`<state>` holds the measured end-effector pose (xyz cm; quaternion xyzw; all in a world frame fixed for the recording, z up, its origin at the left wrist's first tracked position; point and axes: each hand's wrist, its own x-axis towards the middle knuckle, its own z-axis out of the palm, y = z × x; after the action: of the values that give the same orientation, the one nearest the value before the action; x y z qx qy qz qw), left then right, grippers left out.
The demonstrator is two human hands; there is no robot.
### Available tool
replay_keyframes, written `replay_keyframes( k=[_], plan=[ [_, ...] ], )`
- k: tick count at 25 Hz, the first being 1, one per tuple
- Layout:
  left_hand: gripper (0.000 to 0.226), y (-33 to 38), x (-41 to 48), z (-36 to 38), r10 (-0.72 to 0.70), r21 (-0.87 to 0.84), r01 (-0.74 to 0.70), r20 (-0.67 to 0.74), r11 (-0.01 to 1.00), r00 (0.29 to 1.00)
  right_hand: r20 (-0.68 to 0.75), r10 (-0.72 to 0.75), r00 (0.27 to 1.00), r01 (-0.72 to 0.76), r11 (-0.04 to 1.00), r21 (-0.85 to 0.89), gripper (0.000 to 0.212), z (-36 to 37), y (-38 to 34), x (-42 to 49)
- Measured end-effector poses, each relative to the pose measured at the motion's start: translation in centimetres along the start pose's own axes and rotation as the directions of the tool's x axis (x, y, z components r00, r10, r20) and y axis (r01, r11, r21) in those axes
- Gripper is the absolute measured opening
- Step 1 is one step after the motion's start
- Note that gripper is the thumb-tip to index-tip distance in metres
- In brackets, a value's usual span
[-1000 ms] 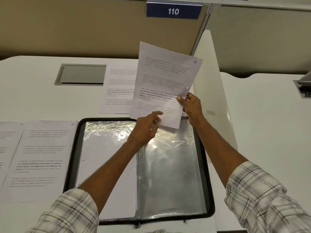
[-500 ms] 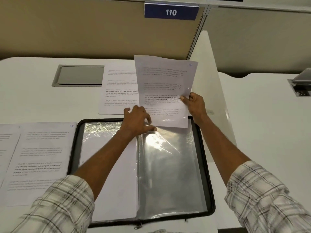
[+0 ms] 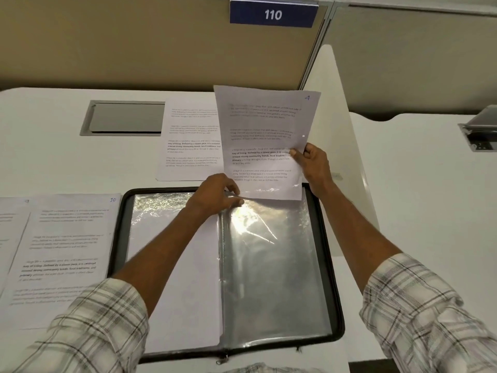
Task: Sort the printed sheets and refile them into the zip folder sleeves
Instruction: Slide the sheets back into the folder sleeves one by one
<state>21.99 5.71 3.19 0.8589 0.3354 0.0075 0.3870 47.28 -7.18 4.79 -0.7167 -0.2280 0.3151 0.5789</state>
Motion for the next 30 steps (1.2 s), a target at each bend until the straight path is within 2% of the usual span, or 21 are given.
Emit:
replay_keyframes(
  k=[6,9,15,18,20,22,26,28,30],
  plan=[
    [0.028,0.4,0.7,-1.4,0.066,0.054,-0.068,0.044,0.996,0.997,0.020,-0.034,0.999,0.034,0.999,-0.025,0.028,-0.4,0.1,0.6],
    [0.029,0.3,1.6,-2.0,0.052,0.095,-0.061,0.085,0.994,0.995,0.032,-0.047,0.998,0.048,0.999,-0.010,0.030,-0.4,0.2,0.6],
    [0.040,0.2,2.5,-3.2,0.060,0.370,-0.131,0.197,0.920,0.979,0.060,-0.006,0.998,0.005,1.000,0.015,0.033,-0.8,0.3,0.9],
    [0.037,-0.1,3.5,-4.1,0.023,0.454,-0.143,0.260,0.879,0.965,0.103,0.004,0.995,-0.005,1.000,0.011,0.033,-1.0,0.1,0.9],
    [0.035,-0.3,3.9,-4.5,-0.006,0.420,-0.116,0.277,0.900,0.961,0.114,0.000,0.993,-0.005,0.999,0.038,0.031,-1.1,0.0,0.9],
    [0.031,-0.7,4.1,-4.5,-0.011,0.300,-0.081,0.294,0.950,0.956,0.122,0.005,0.992,-0.009,0.999,0.032,0.029,-1.3,0.0,0.9],
    [0.029,-1.4,3.4,-3.7,-0.021,0.100,-0.006,0.268,0.995,0.963,0.172,0.085,0.981,-0.075,0.995,-0.066,0.033,-1.2,0.4,1.0],
    [0.042,-1.6,2.2,-2.5,-0.032,0.016,0.029,0.157,0.999,0.987,0.219,0.109,0.970,-0.084,0.989,-0.121,0.035,-0.8,0.9,1.0],
    [0.057,-1.7,-0.3,-0.2,0.005,-0.022,-0.006,-0.064,1.000,0.998,0.220,0.156,0.963,-0.117,0.977,-0.180,0.033,-0.6,1.3,1.1]
  ],
)
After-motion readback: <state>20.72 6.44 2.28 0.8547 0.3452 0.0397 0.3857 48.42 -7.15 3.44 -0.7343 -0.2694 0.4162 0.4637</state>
